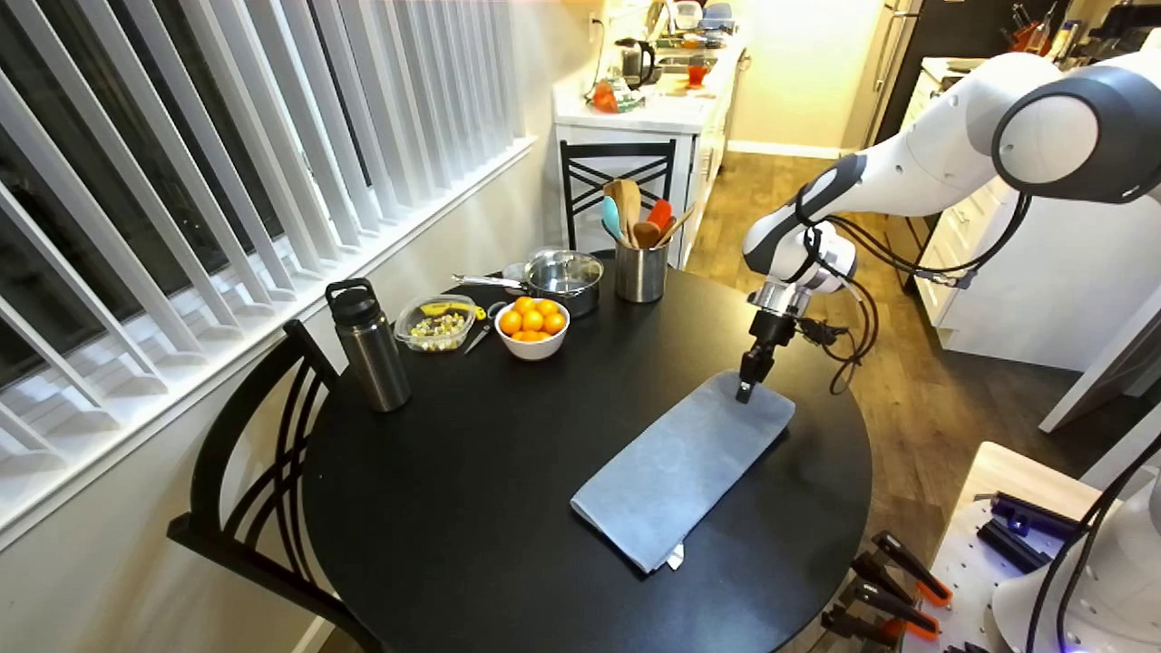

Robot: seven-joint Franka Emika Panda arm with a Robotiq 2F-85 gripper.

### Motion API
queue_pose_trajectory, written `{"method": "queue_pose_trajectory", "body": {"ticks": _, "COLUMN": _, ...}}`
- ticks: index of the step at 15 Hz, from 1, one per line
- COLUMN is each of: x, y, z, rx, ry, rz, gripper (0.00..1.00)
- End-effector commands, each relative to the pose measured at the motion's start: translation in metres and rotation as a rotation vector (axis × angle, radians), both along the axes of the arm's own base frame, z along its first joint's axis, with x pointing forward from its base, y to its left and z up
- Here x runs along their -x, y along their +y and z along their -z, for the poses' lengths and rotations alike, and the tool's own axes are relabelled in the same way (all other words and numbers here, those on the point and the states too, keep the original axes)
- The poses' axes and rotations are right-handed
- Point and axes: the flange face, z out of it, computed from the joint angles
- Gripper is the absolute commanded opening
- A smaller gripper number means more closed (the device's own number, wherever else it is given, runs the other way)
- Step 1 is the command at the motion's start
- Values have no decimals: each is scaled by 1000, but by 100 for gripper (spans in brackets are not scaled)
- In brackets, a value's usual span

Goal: Fold the towel

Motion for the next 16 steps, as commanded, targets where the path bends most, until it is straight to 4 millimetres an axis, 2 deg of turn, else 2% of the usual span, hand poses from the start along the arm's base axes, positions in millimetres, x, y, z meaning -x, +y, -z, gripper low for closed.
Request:
{"method": "queue_pose_trajectory", "body": {"ticks": 1, "x": 11, "y": -2, "z": -15, "rx": 0, "ry": -1, "rz": 26, "gripper": 1}}
{"method": "queue_pose_trajectory", "body": {"ticks": 3, "x": 12, "y": -7, "z": -26, "rx": 24, "ry": -6, "rz": 37, "gripper": 2}}
{"method": "queue_pose_trajectory", "body": {"ticks": 7, "x": 9, "y": -23, "z": -70, "rx": 174, "ry": -51, "rz": 73, "gripper": 2}}
{"method": "queue_pose_trajectory", "body": {"ticks": 10, "x": 4, "y": -26, "z": -98, "rx": 320, "ry": -52, "rz": 66, "gripper": 2}}
{"method": "queue_pose_trajectory", "body": {"ticks": 12, "x": 0, "y": -18, "z": -110, "rx": 393, "ry": -22, "rz": 46, "gripper": 2}}
{"method": "queue_pose_trajectory", "body": {"ticks": 16, "x": -12, "y": 20, "z": -124, "rx": 469, "ry": 74, "rz": 2, "gripper": 2}}
